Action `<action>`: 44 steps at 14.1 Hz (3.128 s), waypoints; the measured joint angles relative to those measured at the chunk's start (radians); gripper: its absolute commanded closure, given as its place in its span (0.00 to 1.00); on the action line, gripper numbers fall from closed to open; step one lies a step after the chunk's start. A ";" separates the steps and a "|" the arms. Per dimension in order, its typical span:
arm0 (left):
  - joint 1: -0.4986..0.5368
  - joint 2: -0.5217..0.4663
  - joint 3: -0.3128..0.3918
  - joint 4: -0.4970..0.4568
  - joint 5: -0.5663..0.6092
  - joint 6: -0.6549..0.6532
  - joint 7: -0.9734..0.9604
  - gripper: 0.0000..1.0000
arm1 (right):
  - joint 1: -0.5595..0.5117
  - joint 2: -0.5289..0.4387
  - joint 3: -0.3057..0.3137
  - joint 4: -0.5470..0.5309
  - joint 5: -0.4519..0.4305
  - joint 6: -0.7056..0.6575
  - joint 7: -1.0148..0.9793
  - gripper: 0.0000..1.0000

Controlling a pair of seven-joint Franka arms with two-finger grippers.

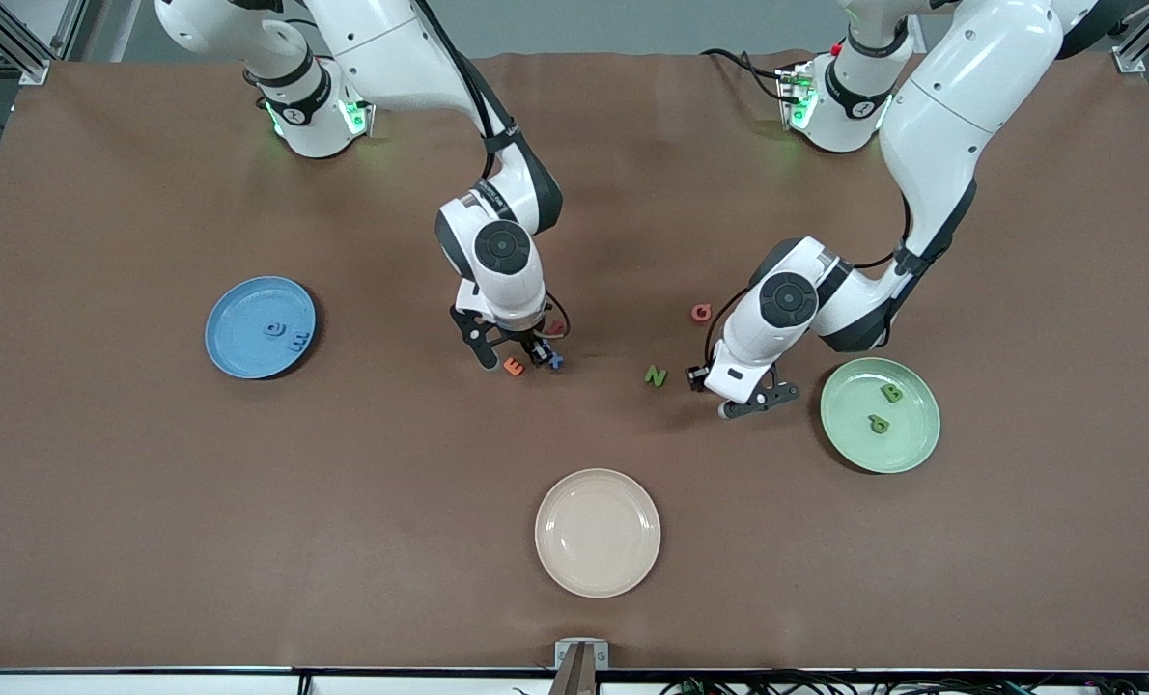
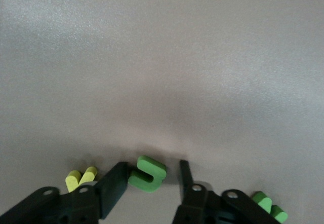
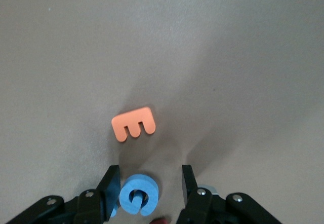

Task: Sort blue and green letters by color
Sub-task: 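Move the green u and blue c to their plates with both grippers, then open both grippers to drop the green u and blue c on plates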

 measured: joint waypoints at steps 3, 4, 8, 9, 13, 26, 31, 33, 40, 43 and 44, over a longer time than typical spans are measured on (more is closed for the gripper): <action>0.000 -0.001 -0.001 0.002 0.014 -0.001 0.000 0.85 | 0.007 0.017 0.000 0.018 0.000 0.002 0.027 0.43; 0.000 -0.001 -0.002 0.001 0.022 -0.001 0.000 0.93 | 0.009 0.021 0.000 0.023 0.000 0.002 0.031 0.46; 0.002 -0.002 -0.001 0.002 0.039 -0.001 0.000 1.00 | 0.013 0.028 0.000 0.032 0.000 0.000 0.034 0.68; 0.005 -0.004 0.000 0.004 0.043 -0.001 0.000 1.00 | 0.013 0.027 -0.001 0.036 0.000 -0.004 0.034 0.75; 0.012 -0.055 -0.002 0.030 0.047 -0.070 0.000 1.00 | 0.013 0.028 -0.001 0.038 -0.001 -0.004 0.034 1.00; 0.227 -0.167 -0.016 0.051 0.047 -0.324 0.255 0.97 | -0.157 -0.187 -0.081 -0.083 -0.018 -0.281 -0.560 1.00; 0.346 -0.163 -0.015 -0.007 0.047 -0.324 0.415 0.67 | -0.192 -0.415 -0.125 -0.384 -0.152 -0.224 -0.701 1.00; 0.347 -0.158 -0.017 -0.017 0.047 -0.324 0.415 0.00 | -0.250 -0.484 -0.127 -0.454 -0.156 -0.222 -0.811 1.00; 0.342 -0.161 -0.084 0.019 0.047 -0.324 0.410 0.00 | -0.602 -0.609 -0.134 -0.630 -0.169 -0.168 -1.321 0.54; 0.338 -0.162 -0.146 0.043 0.040 -0.324 0.374 0.00 | -0.657 -0.610 -0.134 -0.668 -0.170 -0.132 -1.369 0.00; 0.333 -0.160 -0.172 0.047 0.034 -0.324 0.336 0.00 | -0.658 -0.610 -0.133 -0.670 -0.170 -0.132 -1.369 0.00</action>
